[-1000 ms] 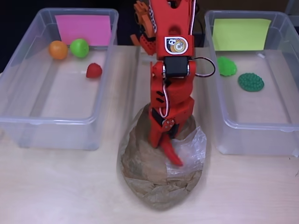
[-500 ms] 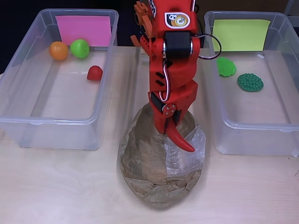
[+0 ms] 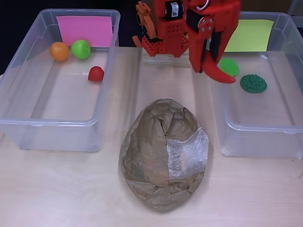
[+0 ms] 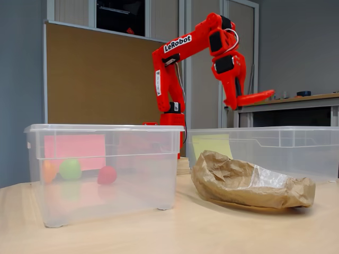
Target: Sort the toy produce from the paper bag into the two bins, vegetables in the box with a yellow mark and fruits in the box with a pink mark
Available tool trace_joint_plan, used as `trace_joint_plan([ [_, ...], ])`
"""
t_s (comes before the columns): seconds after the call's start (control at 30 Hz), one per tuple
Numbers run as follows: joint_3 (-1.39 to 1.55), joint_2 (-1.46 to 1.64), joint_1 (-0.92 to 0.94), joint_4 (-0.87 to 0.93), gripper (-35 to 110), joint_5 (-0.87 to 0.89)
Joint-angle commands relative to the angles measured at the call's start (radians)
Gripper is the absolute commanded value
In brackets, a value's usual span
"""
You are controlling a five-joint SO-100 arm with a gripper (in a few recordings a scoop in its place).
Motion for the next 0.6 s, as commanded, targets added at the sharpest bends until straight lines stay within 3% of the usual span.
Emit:
trace_joint_plan([
  [0.0,0.025,0.095,-0.152,0.075,6,0.227],
  [0.3,0.112,0.089,-0.522,0.091,6,0.767],
  [0.57,0.365,0.067,-0.773,-0.17,10,1.149],
])
